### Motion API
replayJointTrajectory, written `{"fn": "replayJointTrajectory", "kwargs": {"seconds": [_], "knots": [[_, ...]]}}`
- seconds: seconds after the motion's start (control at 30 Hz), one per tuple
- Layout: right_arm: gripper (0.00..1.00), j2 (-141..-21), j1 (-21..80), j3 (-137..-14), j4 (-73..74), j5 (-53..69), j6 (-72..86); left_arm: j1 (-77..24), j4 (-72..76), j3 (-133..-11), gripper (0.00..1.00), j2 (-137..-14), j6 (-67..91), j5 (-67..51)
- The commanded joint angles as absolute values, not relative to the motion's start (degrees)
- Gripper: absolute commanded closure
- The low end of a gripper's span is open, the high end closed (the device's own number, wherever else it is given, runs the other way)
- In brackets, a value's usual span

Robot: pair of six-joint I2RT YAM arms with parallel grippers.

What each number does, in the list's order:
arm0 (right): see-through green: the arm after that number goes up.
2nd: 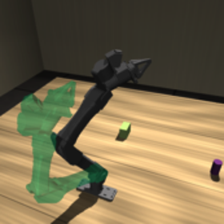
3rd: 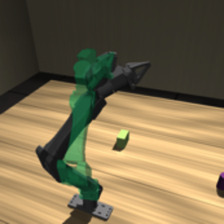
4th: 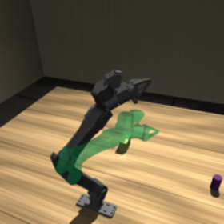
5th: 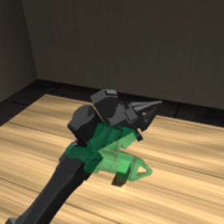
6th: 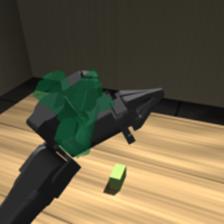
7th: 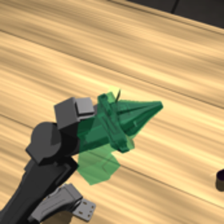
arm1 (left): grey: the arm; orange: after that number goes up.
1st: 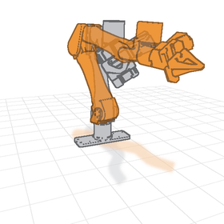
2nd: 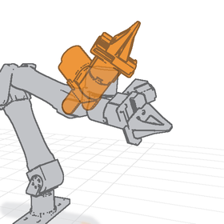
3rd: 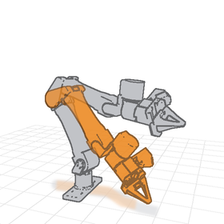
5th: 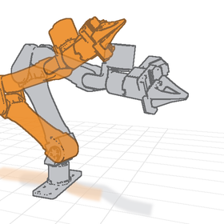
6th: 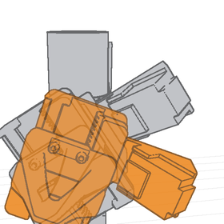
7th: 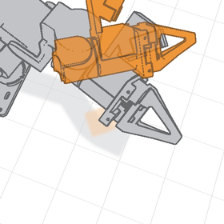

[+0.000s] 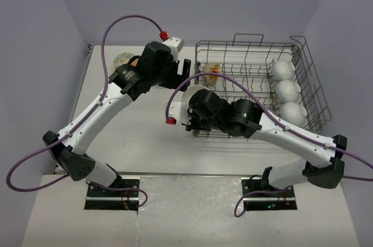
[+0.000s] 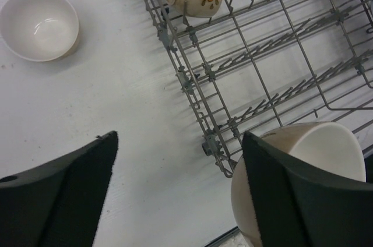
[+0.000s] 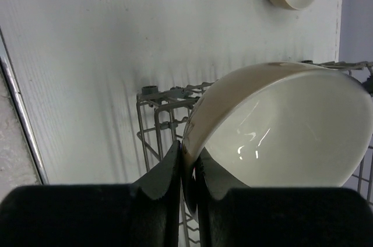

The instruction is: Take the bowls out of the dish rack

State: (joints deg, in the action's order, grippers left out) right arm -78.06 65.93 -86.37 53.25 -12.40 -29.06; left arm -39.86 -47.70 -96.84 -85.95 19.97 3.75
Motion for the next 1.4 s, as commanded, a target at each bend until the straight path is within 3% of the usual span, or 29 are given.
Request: {"fn": "replayJointTrajectory", "kwargs": {"seconds": [0.0,0.27,0.53,0.7,0.8,0.83,0.93,1.13,1.17,1.2,1.37], "knots": [[1.00,-76.64,65.92,-90.27,48.08,-9.52,-30.94,-40.61,-48.08,-97.73,0.07,-82.80,20.47,7.19],[1.00,-75.41,63.46,-88.94,46.06,-5.45,-31.90,-40.61,-44.39,-98.79,0.05,-80.86,23.73,2.73],[1.00,-76.55,60.03,-91.14,45.88,-5.80,-32.96,-40.61,-40.26,-91.76,0.13,-80.42,24.43,-3.51],[1.00,-75.59,59.24,-91.05,44.65,-4.14,-32.70,-40.69,-40.87,-90.35,0.20,-81.30,23.65,-0.35],[1.00,-75.41,59.24,-90.70,43.51,-4.13,-32.69,-40.69,-41.22,-90.61,0.39,-83.23,23.29,1.76],[1.00,-75.93,59.24,-90.70,43.51,-4.48,-32.70,-40.69,-41.31,-90.88,0.51,-84.02,23.20,1.76],[1.00,-77.60,59.24,-91.67,43.77,-6.06,-32.78,-40.69,-42.45,-92.46,0.76,-85.34,22.77,3.68],[1.00,-79.72,59.33,-92.11,41.49,-12.91,-32.87,-40.96,-44.56,-93.26,0.80,-86.48,21.62,4.31],[1.00,-79.89,59.24,-92.20,41.22,-12.92,-32.96,-41.04,-44.65,-92.90,0.87,-86.40,21.36,4.39],[1.00,-79.89,59.24,-92.20,40.44,-13.18,-33.05,-41.04,-44.65,-92.20,1.00,-86.31,21.36,4.57],[1.00,-79.81,59.24,-91.32,37.62,-15.29,-33.22,-41.04,-44.65,-91.23,1.00,-85.87,21.62,6.67]]}}
